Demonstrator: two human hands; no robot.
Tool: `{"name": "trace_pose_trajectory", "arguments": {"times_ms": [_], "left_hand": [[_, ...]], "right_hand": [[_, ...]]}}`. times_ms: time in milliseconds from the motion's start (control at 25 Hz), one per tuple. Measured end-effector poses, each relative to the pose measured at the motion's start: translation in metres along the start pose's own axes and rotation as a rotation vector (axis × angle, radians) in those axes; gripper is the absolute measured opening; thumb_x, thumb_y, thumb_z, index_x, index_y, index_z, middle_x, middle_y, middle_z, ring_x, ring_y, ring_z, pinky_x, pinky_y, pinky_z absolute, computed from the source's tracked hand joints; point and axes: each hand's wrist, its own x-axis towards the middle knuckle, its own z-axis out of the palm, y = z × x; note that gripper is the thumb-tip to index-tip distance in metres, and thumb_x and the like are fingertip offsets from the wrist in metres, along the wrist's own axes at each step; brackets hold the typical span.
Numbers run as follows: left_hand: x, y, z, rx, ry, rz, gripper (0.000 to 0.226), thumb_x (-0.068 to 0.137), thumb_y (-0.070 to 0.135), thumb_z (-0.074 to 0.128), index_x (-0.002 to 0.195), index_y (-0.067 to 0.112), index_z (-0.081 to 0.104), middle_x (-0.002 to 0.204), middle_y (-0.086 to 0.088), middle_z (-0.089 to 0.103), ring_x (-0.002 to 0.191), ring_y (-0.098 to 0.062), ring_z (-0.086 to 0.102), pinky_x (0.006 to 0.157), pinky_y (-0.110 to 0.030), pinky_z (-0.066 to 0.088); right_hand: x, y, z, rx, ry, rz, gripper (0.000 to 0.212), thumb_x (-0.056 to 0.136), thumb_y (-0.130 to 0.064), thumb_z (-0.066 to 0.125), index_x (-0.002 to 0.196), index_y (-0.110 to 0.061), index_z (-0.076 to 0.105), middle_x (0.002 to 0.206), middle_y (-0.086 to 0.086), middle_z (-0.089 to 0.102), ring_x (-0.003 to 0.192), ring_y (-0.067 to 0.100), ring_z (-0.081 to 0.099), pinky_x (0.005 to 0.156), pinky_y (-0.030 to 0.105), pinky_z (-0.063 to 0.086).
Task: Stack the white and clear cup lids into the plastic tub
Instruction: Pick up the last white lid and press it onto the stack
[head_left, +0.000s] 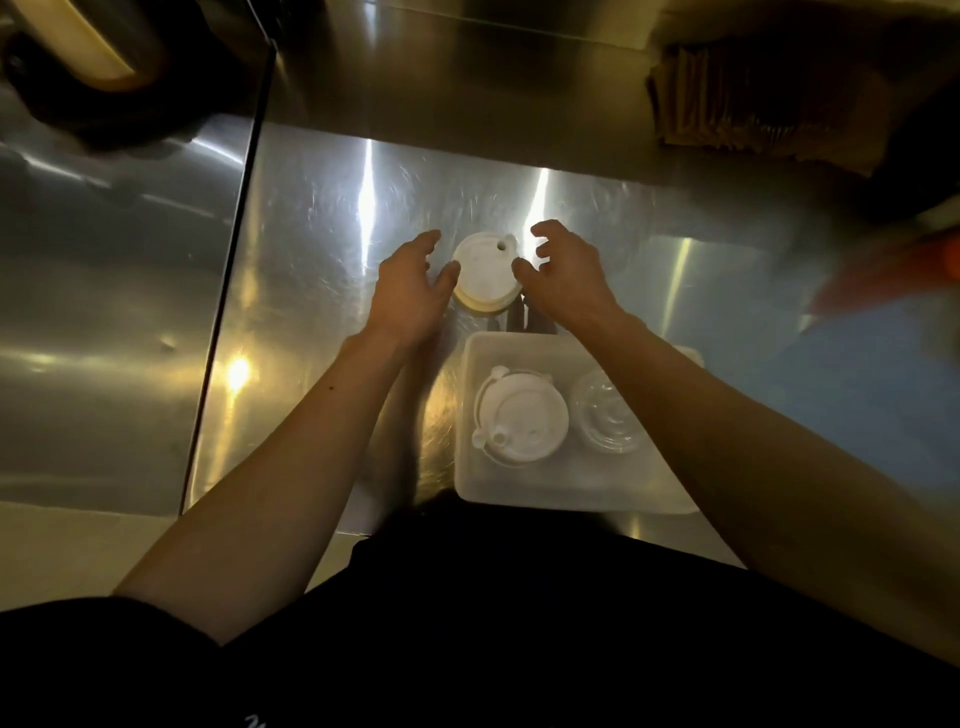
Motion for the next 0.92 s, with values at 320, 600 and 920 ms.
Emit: {"name": "trace_pose_trajectory", "arguments": {"times_ms": [320,600,920], "left_hand": [[0.032,-0.006,0.014,0.016,-0.084,-0.051,0.051,0.093,0.025,0.059,0.141,0.013,0.047,0.136,-0.014,0.059,0.121,-0.025,0.059,0.096,-0.025,0.041],[0.04,-0.003,0.021,-0.003,-0.084,-0.05,0.048,0.091,0.018,0.061,0.138,0.011,0.05,0.13,-0.013,0.062,0.116,-0.024,0.062,0.087,-0.016,0.038],[0.046,-0.001,0.022,-0.023,-0.087,-0.121,0.049,0.088,0.016,0.064,0.135,0.009,0.051,0.132,-0.016,0.061,0.119,-0.025,0.061,0.087,-0.018,0.041]], "right_hand": [[0.021,0.004,0.008,0.011,-0.068,0.097,0.051,0.093,-0.026,0.061,0.139,-0.013,0.044,0.138,0.013,0.055,0.124,0.027,0.055,0.105,0.036,0.045],[0.035,0.01,0.015,0.019,-0.11,0.171,0.05,0.088,-0.022,0.063,0.134,-0.008,0.049,0.132,0.013,0.059,0.119,0.027,0.059,0.096,0.029,0.045],[0.039,0.017,0.024,0.208,-0.103,0.324,0.038,0.079,-0.013,0.069,0.116,-0.009,0.06,0.106,0.008,0.06,0.102,0.029,0.065,0.089,0.047,0.058]]}}
